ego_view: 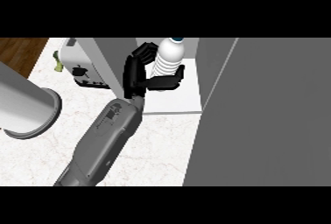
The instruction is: Pick up the bottled water, place it into the cabinet and close the cabinet
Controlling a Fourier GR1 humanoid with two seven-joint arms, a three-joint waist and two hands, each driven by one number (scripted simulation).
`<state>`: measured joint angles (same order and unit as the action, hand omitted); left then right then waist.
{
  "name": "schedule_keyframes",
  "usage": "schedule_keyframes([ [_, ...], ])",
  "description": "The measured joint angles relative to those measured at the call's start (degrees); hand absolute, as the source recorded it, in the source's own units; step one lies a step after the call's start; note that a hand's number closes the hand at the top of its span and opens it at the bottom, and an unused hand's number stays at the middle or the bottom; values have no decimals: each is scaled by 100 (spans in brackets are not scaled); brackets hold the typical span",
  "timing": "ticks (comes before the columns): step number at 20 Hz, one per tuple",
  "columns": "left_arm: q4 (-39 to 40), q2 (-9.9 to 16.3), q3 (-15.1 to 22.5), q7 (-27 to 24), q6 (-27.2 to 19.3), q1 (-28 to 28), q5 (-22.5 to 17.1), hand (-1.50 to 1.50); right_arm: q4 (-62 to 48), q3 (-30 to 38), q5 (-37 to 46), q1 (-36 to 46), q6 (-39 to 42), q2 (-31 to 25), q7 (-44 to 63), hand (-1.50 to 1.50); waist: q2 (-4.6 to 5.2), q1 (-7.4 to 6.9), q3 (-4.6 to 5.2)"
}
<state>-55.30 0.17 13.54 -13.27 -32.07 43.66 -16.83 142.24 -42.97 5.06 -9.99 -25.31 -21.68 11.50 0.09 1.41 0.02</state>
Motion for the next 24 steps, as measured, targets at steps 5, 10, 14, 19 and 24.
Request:
schedule_keyframes([
  [5,981,4,-238,-309,-70,569,5,150,5,48,-55,-38,54,-63,-129,-150,7,35,0],
  [10,1846,-12,-340,-516,-266,1015,10,150,4,26,-87,-50,42,-67,-177,-150,17,70,1],
  [14,2555,39,-427,-617,-448,1308,235,150,-3,-15,-106,-87,3,-81,-233,-150,27,87,1],
  [19,3281,27,-574,-865,-589,1519,283,150,3,-20,-121,20,-12,-90,-130,-150,50,126,3],
  [24,3815,46,-751,-1166,-604,1647,184,150,-3,15,-168,-59,42,-177,-334,-150,70,186,2],
])
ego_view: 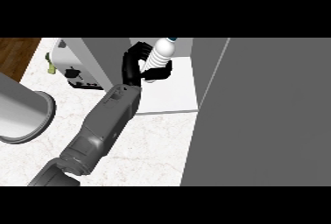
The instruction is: Pick up the bottled water, place it into the cabinet and close the cabinet
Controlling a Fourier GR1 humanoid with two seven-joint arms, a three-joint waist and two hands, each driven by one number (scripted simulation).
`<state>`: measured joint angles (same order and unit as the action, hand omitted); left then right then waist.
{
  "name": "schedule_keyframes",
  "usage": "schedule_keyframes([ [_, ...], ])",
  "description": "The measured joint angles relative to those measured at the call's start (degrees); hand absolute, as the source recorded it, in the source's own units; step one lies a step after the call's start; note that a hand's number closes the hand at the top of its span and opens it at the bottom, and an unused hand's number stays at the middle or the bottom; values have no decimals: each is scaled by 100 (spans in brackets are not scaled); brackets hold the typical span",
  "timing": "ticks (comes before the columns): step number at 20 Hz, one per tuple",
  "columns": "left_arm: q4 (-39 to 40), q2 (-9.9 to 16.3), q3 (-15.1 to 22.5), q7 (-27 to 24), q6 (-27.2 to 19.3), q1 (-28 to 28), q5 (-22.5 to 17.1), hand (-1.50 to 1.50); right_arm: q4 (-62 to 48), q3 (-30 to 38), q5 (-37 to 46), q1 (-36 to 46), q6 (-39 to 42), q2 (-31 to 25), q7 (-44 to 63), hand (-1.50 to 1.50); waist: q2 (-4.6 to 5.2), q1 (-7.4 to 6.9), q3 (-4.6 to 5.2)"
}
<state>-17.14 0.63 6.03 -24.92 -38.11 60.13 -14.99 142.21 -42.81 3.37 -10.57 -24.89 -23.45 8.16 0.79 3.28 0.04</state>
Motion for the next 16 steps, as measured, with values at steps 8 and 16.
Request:
schedule_keyframes([
  [8,655,-26,-174,-343,-208,190,76,-150,-2,11,-39,59,-8,-38,-19,-150,30,45,3],
  [16,1222,-43,30,-262,-604,385,432,-150,-45,116,-124,195,62,-30,-2,-150,64,104,3],
])
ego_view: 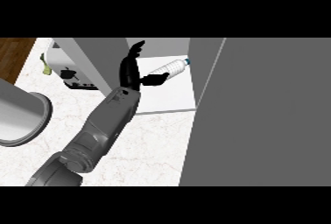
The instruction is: Pick up the bottled water, place it into the cabinet and close the cabinet
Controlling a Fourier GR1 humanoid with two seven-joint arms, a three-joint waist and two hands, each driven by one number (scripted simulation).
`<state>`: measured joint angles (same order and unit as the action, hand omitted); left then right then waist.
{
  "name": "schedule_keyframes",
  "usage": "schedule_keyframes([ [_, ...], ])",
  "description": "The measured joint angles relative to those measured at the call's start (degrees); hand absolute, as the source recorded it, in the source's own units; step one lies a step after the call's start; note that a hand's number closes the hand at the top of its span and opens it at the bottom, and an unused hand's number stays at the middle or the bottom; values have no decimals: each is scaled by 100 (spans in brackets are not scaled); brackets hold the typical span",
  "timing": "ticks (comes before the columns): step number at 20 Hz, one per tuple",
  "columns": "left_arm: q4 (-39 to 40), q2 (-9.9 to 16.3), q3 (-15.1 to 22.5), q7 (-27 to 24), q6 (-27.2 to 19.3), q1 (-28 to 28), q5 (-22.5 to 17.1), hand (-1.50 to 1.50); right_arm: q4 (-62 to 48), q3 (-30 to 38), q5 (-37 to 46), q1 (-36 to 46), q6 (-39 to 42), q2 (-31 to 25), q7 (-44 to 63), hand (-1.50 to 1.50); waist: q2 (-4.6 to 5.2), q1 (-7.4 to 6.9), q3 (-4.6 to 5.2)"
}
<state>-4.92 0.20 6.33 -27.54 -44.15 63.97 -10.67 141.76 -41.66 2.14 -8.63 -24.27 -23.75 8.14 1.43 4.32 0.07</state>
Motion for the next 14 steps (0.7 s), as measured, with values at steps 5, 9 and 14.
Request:
schedule_keyframes([
  [5,76,-23,17,-45,-207,-20,70,-150,7,-26,-29,23,16,-16,17,-150,3,27,4],
  [9,52,-23,-29,-128,-229,-63,62,-150,20,-85,-34,-52,9,-57,-27,-150,-3,43,4],
  [14,-140,-2,-159,-459,186,-184,-20,-150,28,-93,-43,-122,11,-111,-122,-150,-11,11,4],
])
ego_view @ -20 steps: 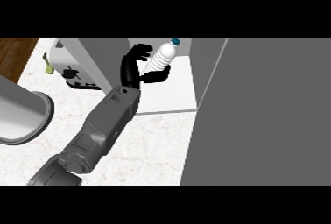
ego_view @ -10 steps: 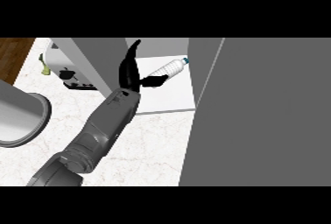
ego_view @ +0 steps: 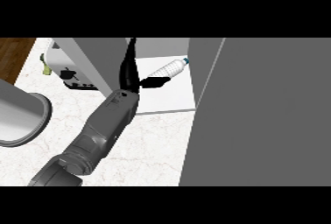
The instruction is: Pick up the bottled water, place it into the cabinet and close the cabinet
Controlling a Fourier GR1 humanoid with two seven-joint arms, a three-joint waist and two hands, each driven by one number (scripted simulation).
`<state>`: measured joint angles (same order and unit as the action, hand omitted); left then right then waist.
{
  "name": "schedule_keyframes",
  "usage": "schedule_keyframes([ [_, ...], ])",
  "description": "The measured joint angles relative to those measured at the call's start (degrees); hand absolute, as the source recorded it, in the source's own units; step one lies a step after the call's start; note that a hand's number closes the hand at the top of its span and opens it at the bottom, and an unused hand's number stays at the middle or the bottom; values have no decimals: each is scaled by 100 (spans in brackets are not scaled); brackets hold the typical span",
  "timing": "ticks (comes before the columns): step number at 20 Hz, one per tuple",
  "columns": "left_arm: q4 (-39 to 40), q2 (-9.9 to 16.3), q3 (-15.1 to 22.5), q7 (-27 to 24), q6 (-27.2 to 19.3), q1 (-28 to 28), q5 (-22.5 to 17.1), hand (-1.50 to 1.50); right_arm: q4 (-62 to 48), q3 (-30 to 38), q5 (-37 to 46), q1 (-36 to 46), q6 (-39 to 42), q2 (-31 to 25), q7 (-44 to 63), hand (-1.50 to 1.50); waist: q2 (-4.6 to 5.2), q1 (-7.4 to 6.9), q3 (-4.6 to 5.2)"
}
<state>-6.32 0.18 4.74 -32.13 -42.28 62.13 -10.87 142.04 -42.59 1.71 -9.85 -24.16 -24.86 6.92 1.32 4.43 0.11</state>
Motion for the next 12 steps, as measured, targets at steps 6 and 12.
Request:
schedule_keyframes([
  [6,-531,-6,-296,-595,964,-81,-360,150,4,-36,-12,-35,-20,-30,-18,-150,-31,-40,3],
  [12,-914,-23,-290,-984,1911,-246,-758,150,13,30,-22,-5,-40,-51,72,-150,-78,-125,-2],
])
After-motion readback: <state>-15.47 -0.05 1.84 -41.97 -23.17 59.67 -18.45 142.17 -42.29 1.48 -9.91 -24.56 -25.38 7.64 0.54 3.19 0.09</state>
